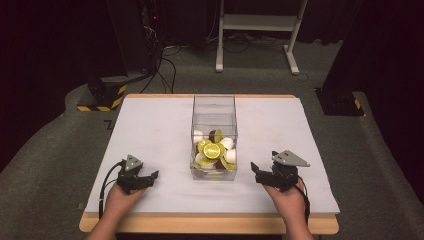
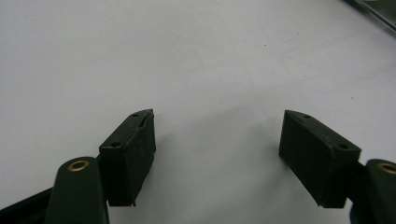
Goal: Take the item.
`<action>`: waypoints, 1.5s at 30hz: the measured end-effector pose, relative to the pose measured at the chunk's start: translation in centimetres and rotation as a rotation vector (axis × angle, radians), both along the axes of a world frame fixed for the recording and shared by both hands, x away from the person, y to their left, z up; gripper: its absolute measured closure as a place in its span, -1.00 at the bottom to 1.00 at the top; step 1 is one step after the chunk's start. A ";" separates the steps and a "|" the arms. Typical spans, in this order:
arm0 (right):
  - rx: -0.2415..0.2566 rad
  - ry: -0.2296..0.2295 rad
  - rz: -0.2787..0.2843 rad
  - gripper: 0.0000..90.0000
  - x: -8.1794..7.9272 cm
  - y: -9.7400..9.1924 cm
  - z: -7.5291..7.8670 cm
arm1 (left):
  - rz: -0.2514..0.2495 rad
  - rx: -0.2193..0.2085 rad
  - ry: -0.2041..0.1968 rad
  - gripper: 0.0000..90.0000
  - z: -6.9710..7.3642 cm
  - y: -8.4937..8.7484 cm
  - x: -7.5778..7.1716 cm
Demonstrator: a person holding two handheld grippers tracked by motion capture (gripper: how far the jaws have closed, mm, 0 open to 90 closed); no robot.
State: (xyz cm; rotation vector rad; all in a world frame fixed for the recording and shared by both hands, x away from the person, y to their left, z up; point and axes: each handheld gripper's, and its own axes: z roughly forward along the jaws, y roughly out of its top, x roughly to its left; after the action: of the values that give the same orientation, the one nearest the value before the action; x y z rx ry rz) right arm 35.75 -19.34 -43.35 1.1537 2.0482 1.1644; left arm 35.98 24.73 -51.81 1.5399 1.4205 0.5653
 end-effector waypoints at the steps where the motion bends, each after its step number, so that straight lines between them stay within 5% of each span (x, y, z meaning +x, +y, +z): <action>1: -0.001 -0.002 0.002 -0.66 0.1 0.2 0.1 | 0.000 0.000 -0.001 -0.39 0.0 0.0 0.0; 45: 0.047 -0.032 0.103 -0.59 1.9 5.6 1.6 | 0.000 0.003 0.000 -0.39 0.0 0.0 0.0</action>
State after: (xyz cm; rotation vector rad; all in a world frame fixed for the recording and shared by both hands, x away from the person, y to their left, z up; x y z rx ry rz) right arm 37.62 -13.70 -41.76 1.0550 2.0878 1.2779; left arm 35.96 24.73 -51.81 1.5428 1.4206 0.5677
